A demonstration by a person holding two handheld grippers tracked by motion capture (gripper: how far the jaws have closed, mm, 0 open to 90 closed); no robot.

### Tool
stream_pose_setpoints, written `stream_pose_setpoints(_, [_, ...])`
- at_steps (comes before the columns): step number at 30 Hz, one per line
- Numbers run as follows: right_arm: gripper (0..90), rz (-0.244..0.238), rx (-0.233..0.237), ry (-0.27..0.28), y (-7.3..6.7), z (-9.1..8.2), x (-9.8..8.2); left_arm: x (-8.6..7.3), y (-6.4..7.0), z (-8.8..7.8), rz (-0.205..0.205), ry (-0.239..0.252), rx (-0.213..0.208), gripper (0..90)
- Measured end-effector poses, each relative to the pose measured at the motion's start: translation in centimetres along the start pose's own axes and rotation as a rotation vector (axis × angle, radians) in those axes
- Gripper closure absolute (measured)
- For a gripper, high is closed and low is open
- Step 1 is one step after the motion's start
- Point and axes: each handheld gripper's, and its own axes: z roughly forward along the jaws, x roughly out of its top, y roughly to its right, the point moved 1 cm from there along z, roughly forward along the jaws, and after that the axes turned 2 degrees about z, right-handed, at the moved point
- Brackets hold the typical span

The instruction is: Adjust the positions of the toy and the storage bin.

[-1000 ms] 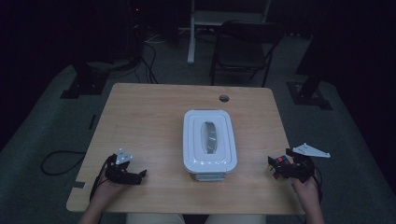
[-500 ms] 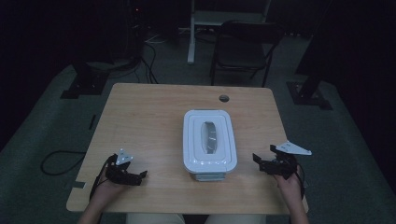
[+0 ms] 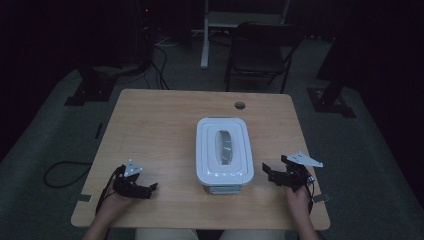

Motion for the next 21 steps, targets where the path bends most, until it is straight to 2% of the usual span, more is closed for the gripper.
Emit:
stream_pose_setpoints(3, [13.2,-0.02,-0.01,-0.017,-0.4,0.4,-0.2,0.0,0.0,0.0,0.0,0.0,0.0,2.0])
stream_pose_setpoints(6, [13.2,-0.022,0.003,-0.031,-0.7,1.0,-0.5,0.0,0.0,0.0,0.001,0.0,-0.001,2.0])
stream_pose_setpoints(16, [13.3,-0.067,0.014,-0.125,-1.5,3.3,-2.1,0.0,0.0,0.0,0.013,0.001,-0.015,2.1])
stream_pose_setpoints(21, [13.3,-0.093,0.001,-0.167,-1.7,4.3,-2.8,0.0,0.0,0.0,0.017,0.001,-0.017,2.1])
